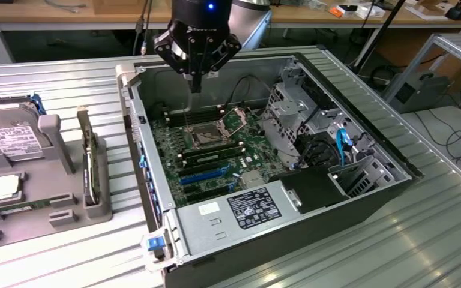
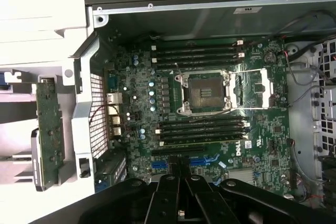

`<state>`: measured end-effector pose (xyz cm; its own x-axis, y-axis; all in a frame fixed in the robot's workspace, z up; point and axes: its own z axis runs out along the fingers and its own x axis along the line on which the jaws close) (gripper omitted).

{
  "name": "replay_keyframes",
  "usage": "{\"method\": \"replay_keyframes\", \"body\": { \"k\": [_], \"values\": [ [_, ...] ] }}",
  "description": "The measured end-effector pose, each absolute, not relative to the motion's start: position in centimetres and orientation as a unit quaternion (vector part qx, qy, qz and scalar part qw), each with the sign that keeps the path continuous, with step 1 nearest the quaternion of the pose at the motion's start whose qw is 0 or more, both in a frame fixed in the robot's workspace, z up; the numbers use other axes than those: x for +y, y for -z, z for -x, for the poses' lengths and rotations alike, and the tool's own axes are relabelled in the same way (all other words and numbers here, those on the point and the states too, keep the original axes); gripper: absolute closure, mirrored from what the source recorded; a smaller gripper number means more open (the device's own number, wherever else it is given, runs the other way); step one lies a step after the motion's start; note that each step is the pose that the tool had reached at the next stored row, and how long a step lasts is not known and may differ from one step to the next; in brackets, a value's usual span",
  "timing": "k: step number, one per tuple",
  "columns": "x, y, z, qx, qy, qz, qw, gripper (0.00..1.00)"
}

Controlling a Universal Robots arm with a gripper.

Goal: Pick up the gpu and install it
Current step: 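Reach for the gpu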

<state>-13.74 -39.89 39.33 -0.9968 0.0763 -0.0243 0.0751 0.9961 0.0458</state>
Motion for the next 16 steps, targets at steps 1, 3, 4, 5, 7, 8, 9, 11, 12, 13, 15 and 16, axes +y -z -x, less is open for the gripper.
{"method": "replay_keyframes", "body": {
  "k": [1,3,4,5,7,8,9,11,12,13,15,16],
  "values": [
    [-39.89,-39.33,13.76,0.999,-0.022,-0.038,0.013,0.89],
    [-39.89,-39.33,13.81,0.999,-0.022,-0.038,0.013,0.89],
    [-39.89,-39.33,13.84,0.999,-0.022,-0.038,0.013,0.89],
    [-39.89,-39.33,13.86,0.999,-0.022,-0.038,0.013,0.89],
    [-39.89,-39.33,13.90,0.999,-0.022,-0.038,0.013,0.89],
    [-39.89,-39.33,13.94,0.999,-0.022,-0.038,0.013,0.89],
    [-39.89,-39.33,14.01,0.999,-0.022,-0.038,0.013,0.89],
    [-39.89,-39.33,14.04,0.999,-0.022,-0.038,0.013,0.89],
    [-39.89,-39.33,14.06,0.999,-0.022,-0.038,0.013,0.89],
    [-39.89,-39.33,14.08,0.999,-0.022,-0.038,0.013,0.89],
    [-39.89,-39.33,14.14,0.999,-0.022,-0.038,0.013,0.89],
    [-39.89,-39.33,14.19,0.999,-0.022,-0.038,0.013,0.89]
  ]
}}
